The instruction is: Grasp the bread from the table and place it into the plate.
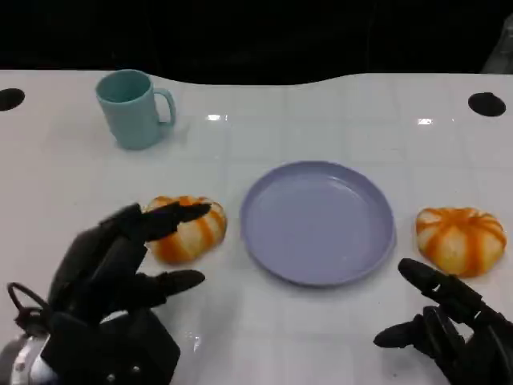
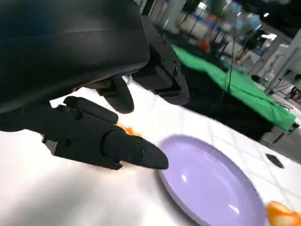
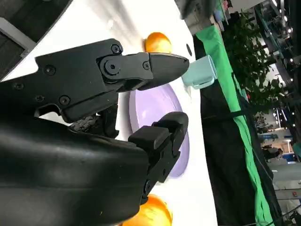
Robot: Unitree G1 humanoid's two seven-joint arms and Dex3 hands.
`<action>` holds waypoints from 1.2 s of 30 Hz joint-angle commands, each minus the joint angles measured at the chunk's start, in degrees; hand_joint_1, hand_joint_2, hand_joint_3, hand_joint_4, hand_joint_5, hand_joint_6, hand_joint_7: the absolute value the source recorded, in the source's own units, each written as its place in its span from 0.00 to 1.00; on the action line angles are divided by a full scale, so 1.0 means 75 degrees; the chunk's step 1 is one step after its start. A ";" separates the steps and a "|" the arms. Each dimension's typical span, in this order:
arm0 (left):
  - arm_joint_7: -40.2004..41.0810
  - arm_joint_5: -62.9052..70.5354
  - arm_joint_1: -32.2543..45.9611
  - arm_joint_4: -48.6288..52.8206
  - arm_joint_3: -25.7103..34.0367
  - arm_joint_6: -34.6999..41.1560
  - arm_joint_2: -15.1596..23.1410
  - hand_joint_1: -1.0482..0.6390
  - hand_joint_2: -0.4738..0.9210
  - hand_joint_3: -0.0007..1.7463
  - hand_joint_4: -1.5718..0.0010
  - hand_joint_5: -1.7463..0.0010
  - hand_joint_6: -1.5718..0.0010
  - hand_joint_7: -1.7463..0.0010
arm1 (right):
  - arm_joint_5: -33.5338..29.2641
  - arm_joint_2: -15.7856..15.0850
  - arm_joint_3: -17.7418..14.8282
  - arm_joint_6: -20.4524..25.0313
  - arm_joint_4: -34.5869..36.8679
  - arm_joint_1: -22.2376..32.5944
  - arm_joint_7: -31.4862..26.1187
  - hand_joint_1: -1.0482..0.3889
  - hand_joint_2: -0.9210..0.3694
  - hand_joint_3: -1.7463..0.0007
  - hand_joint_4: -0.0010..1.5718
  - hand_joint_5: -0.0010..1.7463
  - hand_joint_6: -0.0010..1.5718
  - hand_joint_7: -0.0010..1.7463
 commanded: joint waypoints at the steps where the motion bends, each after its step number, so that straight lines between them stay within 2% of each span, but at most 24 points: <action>1: 0.0046 0.0594 -0.0296 0.0099 -0.0191 -0.0053 0.0498 0.35 0.96 0.00 0.85 0.63 0.67 0.97 | 0.0007 -0.0090 -0.0041 -0.0005 -0.0098 0.0020 -0.0043 0.20 0.00 0.83 0.50 0.58 0.67 0.10; 2: -0.0208 0.1063 -0.0527 -0.0004 -0.0323 0.0134 0.0802 0.35 0.92 0.00 0.94 0.72 0.76 0.99 | 0.0042 -0.0086 -0.0047 0.0014 -0.0102 0.0019 -0.0025 0.20 0.00 0.83 0.50 0.58 0.67 0.10; 4: -0.0486 0.1697 -0.0824 -0.0120 -0.0521 0.0405 0.1150 0.35 0.89 0.00 0.98 0.81 0.83 0.99 | 0.0082 -0.0089 -0.0054 0.0010 -0.0085 0.0009 0.0022 0.21 0.00 0.83 0.50 0.58 0.67 0.10; 8: -0.0651 0.2463 -0.1244 -0.0053 -0.0921 0.0852 0.1337 0.35 0.86 0.00 1.00 0.87 0.86 1.00 | 0.0058 -0.0079 -0.0053 0.0007 -0.0092 0.0025 -0.0007 0.21 0.00 0.83 0.50 0.58 0.67 0.10; 11: -0.1182 0.2758 -0.1568 -0.0036 -0.1210 0.1342 0.1373 0.37 0.86 0.00 1.00 0.90 0.89 1.00 | 0.0049 -0.0105 -0.0039 0.0004 -0.0113 0.0029 0.0025 0.21 0.00 0.83 0.50 0.58 0.67 0.10; 15: -0.1366 0.2782 -0.1656 -0.0084 -0.1345 0.1593 0.1405 0.38 0.86 0.00 1.00 0.91 0.90 1.00 | 0.0052 -0.0107 -0.0035 0.0016 -0.0128 0.0034 0.0027 0.21 0.00 0.83 0.50 0.58 0.67 0.10; 21: -0.1694 0.3129 -0.2841 0.1614 -0.2140 0.2433 0.0867 0.40 0.88 0.01 1.00 0.94 0.92 1.00 | 0.0100 -0.0120 -0.0062 -0.0048 -0.0084 0.0043 0.0152 0.21 0.00 0.82 0.49 0.58 0.66 0.10; 29: -0.1242 0.2941 -0.4080 0.4030 -0.2690 0.2777 0.0288 0.44 0.88 0.00 0.97 0.95 0.90 0.99 | 0.0068 -0.0062 -0.0032 0.0006 -0.0273 0.0173 0.0067 0.22 0.00 0.83 0.49 0.58 0.67 0.10; 36: -0.0416 0.2505 -0.5320 0.6928 -0.2971 0.2322 -0.0295 0.28 0.89 0.00 0.94 0.95 0.88 0.99 | -0.0003 -0.0074 0.0005 -0.0099 -0.0324 0.0245 0.0083 0.22 0.00 0.82 0.49 0.58 0.66 0.10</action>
